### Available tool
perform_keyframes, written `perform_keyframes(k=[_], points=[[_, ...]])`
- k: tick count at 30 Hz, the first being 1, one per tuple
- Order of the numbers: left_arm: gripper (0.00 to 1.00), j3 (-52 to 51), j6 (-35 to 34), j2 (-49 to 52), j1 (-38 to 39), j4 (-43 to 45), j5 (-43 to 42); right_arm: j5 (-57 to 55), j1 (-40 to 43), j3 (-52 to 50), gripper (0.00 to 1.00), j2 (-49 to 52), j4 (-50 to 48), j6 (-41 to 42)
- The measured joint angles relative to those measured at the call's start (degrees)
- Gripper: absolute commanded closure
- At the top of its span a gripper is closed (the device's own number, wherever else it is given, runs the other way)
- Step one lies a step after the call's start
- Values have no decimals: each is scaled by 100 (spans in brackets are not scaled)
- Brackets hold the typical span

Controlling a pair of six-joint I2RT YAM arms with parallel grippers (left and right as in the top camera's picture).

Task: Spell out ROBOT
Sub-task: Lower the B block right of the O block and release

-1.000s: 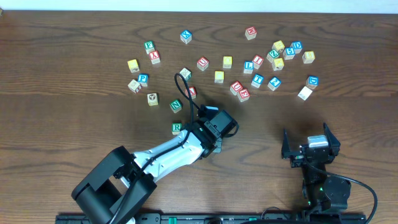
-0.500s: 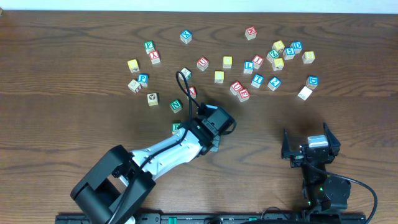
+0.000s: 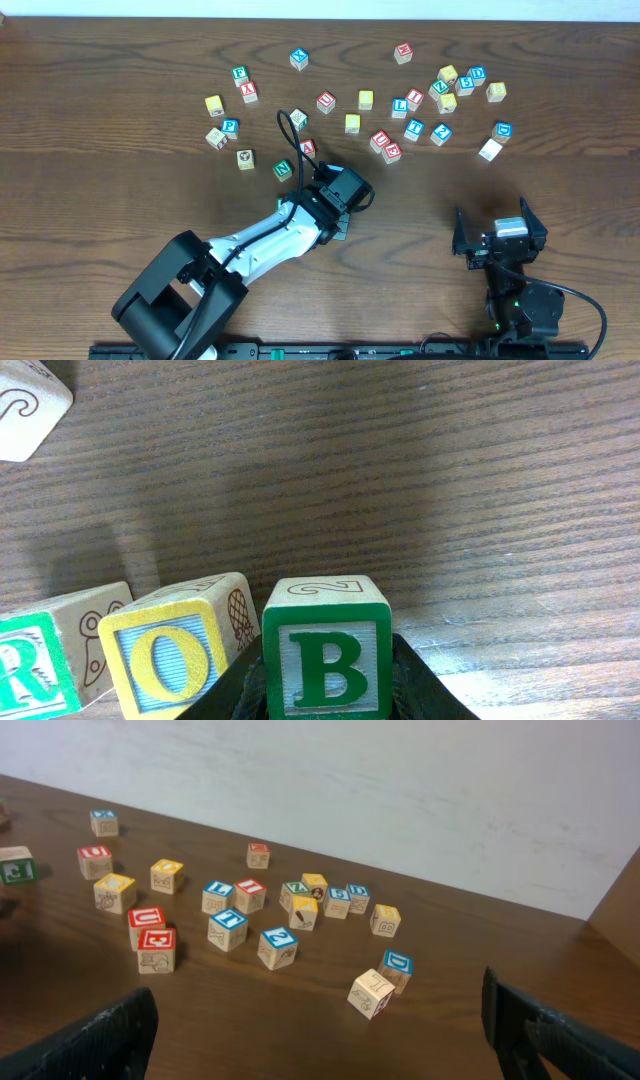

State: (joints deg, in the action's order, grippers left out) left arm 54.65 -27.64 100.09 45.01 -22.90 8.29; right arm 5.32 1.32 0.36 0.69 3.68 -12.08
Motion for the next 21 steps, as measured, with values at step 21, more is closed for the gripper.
perform_keyframes(k=[21], points=[[93, 0, 258, 0, -160, 0, 24, 0, 0, 0, 1, 0, 2, 0]])
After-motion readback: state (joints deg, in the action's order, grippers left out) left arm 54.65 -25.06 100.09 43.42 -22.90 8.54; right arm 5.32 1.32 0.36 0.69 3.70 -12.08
